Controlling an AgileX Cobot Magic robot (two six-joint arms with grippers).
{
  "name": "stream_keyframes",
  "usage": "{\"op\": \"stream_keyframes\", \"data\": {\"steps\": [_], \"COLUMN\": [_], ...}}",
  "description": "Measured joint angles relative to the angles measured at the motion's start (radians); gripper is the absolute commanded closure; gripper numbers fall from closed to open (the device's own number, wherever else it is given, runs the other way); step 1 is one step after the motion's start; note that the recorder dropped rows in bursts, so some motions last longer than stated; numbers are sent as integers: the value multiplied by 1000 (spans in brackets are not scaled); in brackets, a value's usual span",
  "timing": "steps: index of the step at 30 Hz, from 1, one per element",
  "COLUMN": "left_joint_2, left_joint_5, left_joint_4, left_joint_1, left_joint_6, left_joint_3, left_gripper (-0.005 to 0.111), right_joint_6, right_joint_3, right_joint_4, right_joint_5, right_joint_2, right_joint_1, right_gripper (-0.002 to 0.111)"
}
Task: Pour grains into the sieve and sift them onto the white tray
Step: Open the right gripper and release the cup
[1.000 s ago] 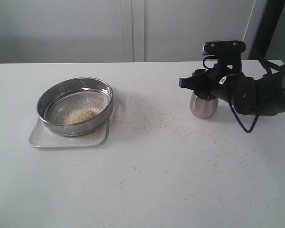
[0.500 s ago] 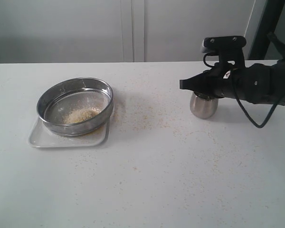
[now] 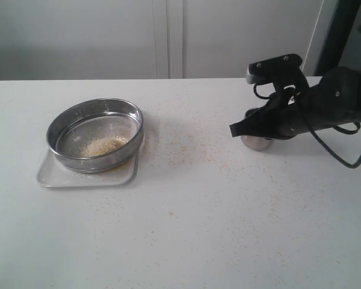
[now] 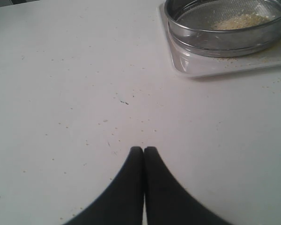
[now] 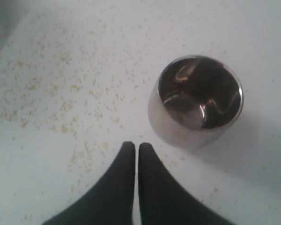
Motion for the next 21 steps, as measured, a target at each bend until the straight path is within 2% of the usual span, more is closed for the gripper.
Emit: {"op": "stream_keyframes", "data": {"steps": [21], "left_joint_2": [0], "left_joint_5": [0], "left_joint_4": [0], "left_joint_1": [0], "left_joint_6": [0], "left_joint_3": [0], "left_gripper": [107], "right_joint_6": [-43], "right_joint_3": [0], "right_joint_4": [-19], "right_joint_5": [478], "right_joint_2": [-66], "right_joint_1": [0], "right_gripper": [105]}}
